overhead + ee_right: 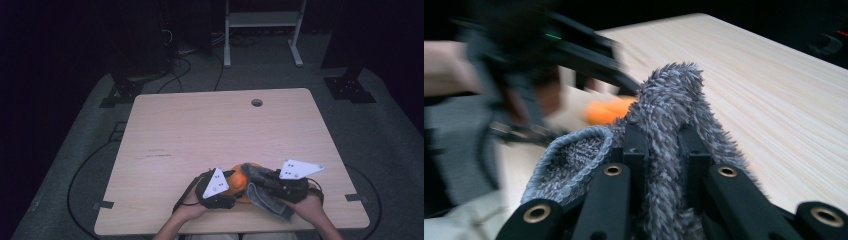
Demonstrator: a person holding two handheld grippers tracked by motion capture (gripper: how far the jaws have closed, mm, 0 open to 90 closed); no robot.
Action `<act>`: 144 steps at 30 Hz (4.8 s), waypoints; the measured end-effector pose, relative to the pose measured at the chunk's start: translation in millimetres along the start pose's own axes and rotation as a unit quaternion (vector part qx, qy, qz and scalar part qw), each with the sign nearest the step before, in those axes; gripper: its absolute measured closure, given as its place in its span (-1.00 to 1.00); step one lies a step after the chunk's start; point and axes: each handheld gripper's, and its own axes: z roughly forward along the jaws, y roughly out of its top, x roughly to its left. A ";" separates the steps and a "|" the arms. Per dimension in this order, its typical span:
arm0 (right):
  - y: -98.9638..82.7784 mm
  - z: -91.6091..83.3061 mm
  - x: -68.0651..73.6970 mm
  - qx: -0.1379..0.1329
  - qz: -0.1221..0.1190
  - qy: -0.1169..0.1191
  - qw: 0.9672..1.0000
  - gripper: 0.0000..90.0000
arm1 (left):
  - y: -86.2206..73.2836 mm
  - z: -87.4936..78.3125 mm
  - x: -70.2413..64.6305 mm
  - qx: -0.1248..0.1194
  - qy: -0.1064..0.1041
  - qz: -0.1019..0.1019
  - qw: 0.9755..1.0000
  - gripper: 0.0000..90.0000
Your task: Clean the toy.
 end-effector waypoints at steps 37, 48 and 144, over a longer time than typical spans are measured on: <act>-30.0 -3.6 -27.4 0.044 0.085 -0.017 0.995 0.73 | -5.4 -12.8 21.3 0.007 -0.017 -0.070 0.997 -0.24; -21.8 4.5 -17.0 0.014 0.069 0.016 0.997 0.73 | -9.0 -15.1 25.6 0.009 -0.021 -0.079 0.997 -0.23; -5.2 13.0 -10.0 0.031 0.041 -0.006 0.999 0.73 | -9.3 -8.8 28.5 0.023 -0.041 -0.048 0.998 -0.63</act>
